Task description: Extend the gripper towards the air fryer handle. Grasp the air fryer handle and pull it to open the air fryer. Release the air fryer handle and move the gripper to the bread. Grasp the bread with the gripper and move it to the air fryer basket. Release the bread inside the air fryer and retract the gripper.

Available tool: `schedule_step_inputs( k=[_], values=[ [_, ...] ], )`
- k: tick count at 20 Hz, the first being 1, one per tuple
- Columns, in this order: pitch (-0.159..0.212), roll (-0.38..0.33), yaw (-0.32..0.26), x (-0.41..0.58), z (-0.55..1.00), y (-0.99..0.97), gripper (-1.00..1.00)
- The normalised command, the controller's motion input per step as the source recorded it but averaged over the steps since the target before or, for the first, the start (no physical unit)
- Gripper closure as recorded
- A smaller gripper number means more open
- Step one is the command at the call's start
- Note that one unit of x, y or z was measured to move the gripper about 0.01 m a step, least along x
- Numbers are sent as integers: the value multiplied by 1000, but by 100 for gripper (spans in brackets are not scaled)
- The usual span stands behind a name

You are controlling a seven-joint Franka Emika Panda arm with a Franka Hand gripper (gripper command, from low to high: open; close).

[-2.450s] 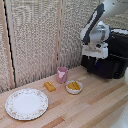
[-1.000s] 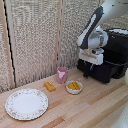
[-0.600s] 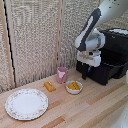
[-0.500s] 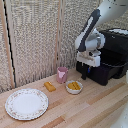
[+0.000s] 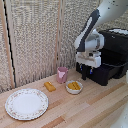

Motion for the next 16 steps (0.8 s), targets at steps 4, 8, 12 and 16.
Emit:
schedule_step_inputs(
  k=[4,8,12,16],
  values=[
    [67,-10,128,216,1000,275,-100],
    [36,-52,139,287,971,228,-100],
    [55,21,238,450,644,124,-100],
    [14,41,254,448,306,146,-100]
  ],
)
